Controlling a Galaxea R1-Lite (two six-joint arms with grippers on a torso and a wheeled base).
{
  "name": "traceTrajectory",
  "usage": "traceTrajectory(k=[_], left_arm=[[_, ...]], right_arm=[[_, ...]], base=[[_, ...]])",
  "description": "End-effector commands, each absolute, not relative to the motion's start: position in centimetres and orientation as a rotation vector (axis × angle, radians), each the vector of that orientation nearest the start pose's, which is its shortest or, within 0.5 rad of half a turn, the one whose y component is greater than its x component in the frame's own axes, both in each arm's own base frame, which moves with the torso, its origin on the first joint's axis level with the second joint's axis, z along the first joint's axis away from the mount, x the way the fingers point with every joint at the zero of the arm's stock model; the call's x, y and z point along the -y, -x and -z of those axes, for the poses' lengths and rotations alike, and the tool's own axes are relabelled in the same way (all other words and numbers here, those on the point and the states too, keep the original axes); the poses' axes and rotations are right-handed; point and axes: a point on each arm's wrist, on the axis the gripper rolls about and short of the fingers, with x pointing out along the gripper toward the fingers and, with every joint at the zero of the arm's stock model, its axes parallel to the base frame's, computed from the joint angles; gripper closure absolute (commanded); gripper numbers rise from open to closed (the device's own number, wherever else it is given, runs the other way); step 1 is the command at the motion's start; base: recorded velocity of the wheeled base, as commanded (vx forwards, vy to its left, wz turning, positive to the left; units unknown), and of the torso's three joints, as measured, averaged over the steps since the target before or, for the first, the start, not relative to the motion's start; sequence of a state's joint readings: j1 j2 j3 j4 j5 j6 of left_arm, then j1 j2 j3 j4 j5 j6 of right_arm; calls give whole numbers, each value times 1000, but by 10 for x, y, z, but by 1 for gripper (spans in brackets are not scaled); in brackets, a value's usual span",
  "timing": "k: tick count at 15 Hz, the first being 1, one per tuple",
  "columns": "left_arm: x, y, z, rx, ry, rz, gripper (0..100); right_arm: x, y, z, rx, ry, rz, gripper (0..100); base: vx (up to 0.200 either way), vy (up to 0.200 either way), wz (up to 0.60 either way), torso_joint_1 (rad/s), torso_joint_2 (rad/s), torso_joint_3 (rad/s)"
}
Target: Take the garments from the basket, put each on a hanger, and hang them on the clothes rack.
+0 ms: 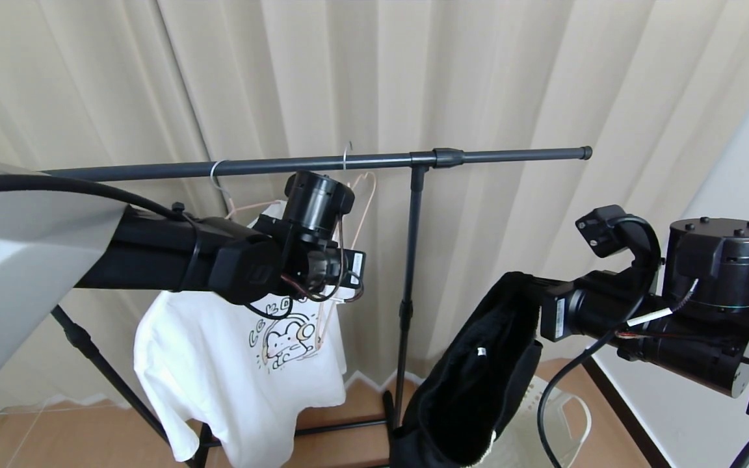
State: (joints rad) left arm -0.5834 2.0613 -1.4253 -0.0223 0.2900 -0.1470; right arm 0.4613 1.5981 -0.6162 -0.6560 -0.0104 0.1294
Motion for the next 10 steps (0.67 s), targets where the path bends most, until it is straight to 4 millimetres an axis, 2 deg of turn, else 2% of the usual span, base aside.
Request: traceTrajectory(k=[1,8,9,10], left_arm=[[215,-323,-178,-553,-113,262,100],[196,-264,-176,-544,-133,318,100],[196,-264,-176,-544,-133,318,100],[191,-248,-177,-537,-136,338,100]], right_arm=[[-118,-238,-164,-347,-50,-425,100],[-117,-236,-165,-342,-47,-412,100],[-117,-236,-165,-342,-47,-412,100],[-118,-237,-164,-343,-48,-407,100]], base=[[0,0,0,0,0,0],[0,0,0,0,0,0],[0,0,0,0,0,0],[0,0,0,0,0,0]])
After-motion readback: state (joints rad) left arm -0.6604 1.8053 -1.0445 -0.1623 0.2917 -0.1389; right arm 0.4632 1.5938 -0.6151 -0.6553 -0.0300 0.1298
